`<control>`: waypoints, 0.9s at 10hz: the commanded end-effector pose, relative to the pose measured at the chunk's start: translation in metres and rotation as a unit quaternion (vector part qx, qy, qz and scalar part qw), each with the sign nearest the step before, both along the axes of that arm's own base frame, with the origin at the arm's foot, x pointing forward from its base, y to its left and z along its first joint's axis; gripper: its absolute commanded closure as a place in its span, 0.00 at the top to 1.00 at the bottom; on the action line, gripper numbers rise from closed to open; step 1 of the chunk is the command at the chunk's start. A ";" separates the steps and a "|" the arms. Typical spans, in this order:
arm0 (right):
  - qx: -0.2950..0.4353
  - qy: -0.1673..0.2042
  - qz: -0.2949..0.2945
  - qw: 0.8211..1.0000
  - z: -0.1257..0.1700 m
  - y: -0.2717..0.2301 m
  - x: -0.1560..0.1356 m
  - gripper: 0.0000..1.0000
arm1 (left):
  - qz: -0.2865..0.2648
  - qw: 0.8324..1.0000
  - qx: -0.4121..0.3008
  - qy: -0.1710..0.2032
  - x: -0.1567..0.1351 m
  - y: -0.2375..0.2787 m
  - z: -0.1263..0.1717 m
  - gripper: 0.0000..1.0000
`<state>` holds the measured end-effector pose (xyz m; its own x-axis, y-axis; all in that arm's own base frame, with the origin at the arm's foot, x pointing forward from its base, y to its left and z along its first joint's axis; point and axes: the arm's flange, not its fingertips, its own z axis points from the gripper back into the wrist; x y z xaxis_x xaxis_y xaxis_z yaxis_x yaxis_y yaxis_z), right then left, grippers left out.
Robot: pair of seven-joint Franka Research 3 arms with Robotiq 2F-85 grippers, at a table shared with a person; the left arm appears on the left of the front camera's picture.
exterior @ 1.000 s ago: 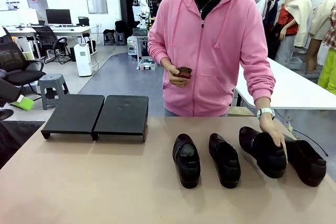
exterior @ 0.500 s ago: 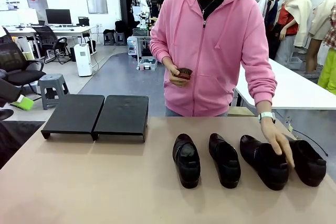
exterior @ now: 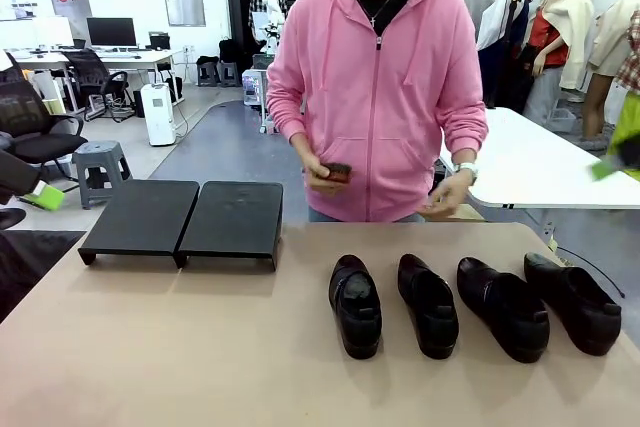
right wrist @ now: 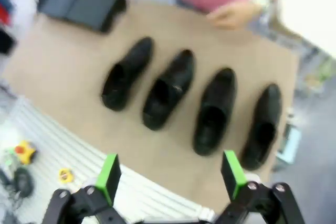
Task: Organize the shoes by placing them on the stand.
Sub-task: Pick up one Shoe and place it in the middle of the table.
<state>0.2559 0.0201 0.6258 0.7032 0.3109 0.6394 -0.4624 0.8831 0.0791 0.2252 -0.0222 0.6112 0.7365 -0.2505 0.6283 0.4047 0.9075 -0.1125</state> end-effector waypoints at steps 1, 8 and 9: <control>-0.001 0.017 -0.036 0.999 -0.034 0.106 0.056 1.00 | -0.002 1.000 -0.009 -0.003 0.001 -0.001 0.000 1.00; -0.043 0.062 -0.020 0.997 -0.114 0.219 0.034 1.00 | -0.002 1.000 -0.009 -0.003 0.001 -0.001 0.000 1.00; -0.048 0.075 -0.018 0.996 -0.125 0.224 0.042 1.00 | -0.002 1.000 -0.009 -0.003 0.001 -0.001 0.000 1.00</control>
<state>0.2953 0.2397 0.5086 0.7878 0.3447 0.5105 -0.4286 0.9020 0.0523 0.2253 -0.0222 0.6112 0.7366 -0.2505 0.6282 0.4046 0.9075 -0.1125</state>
